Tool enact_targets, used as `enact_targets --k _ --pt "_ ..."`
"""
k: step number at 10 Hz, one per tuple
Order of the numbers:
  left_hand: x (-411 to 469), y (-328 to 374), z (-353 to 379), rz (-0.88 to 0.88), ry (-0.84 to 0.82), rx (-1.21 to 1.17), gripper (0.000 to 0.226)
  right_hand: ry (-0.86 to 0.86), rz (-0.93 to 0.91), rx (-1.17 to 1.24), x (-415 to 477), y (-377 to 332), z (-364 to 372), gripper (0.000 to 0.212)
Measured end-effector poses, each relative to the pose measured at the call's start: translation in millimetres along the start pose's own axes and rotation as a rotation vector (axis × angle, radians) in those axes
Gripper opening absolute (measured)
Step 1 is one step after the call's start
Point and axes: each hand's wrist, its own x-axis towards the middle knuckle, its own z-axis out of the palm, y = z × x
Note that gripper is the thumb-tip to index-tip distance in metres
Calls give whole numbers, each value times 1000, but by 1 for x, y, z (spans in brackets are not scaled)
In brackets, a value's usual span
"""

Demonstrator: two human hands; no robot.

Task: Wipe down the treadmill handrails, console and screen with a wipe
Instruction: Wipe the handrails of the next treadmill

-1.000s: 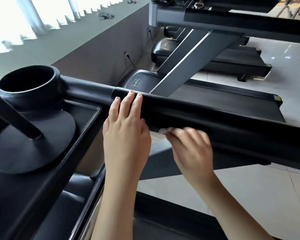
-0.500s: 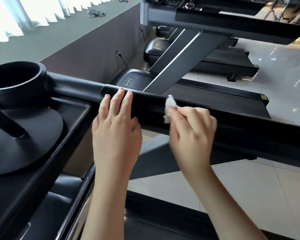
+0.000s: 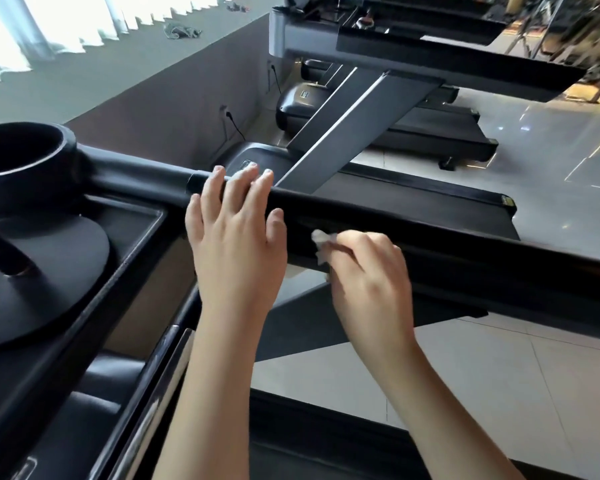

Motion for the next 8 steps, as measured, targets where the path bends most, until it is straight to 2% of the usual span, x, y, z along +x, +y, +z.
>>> enact_targets --k 1,3,5,6,7,8 --pt "2 -4 7 60 -9 59 45 75 56 -22 -21 14 -6 13" --pt "-1 -8 8 85 -27 89 46 -19 -27 50 -23 -3 20 12" --pt "-2 -9 7 84 -43 99 48 195 96 -33 -21 17 -8 10" --pt "-2 -8 8 78 -49 100 49 126 48 11 -17 5 4 18" --pt "-3 -7 8 77 -43 99 49 163 45 -26 -9 12 -4 15" --pt "-3 -8 8 84 -37 100 49 279 186 -38 2 21 -18 16"
